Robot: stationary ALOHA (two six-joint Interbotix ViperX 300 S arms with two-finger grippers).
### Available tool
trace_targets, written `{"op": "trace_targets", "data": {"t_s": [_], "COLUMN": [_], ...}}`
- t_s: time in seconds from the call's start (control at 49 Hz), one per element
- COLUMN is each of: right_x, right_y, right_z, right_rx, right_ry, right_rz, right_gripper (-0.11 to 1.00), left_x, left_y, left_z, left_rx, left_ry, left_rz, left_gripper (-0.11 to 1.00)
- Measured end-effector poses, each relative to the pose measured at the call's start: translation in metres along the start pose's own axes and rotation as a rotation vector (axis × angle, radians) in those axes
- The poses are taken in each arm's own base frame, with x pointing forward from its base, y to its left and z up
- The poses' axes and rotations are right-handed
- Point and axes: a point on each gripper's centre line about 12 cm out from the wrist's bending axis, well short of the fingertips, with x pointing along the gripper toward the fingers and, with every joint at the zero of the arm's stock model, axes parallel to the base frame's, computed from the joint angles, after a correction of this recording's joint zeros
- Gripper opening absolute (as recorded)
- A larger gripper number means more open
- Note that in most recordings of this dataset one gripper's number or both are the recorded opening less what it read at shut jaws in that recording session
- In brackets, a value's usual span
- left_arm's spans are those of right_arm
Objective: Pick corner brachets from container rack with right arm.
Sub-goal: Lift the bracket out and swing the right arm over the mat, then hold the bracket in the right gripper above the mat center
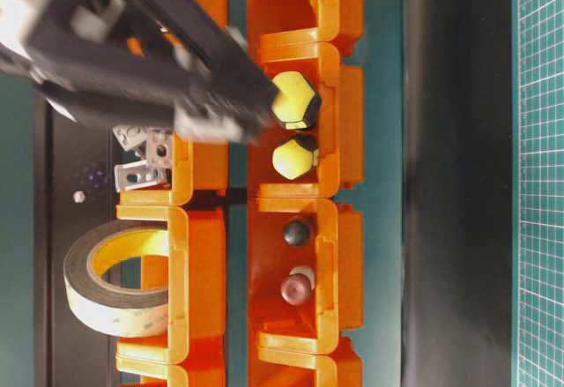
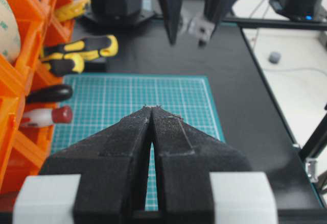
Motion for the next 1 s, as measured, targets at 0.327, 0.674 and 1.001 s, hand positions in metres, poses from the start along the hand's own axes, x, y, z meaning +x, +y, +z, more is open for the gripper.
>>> {"op": "trace_targets", "data": {"t_s": [0.327, 0.674, 1.001], "right_x": [0.037, 0.063, 0.079], "right_y": [-0.005, -0.002, 0.001], "right_z": [-0.001, -0.008, -0.01], "right_rx": [-0.012, -0.023, -0.031], "right_ry": [0.014, 0.013, 0.015], "right_rz": [-0.023, -0.01, -0.003], "right_gripper": [0.41, 0.41, 0.41], "left_x": [0.0, 0.0, 0.001], "left_y": [0.0, 0.0, 0.0], "left_z": [0.0, 0.0, -0.001], "left_rx": [0.0, 0.0, 0.0], "left_ry": [0.0, 0.0, 0.005], "left_rz": [0.0, 0.0, 0.0], "left_gripper": [0.0, 0.0, 0.0]}}
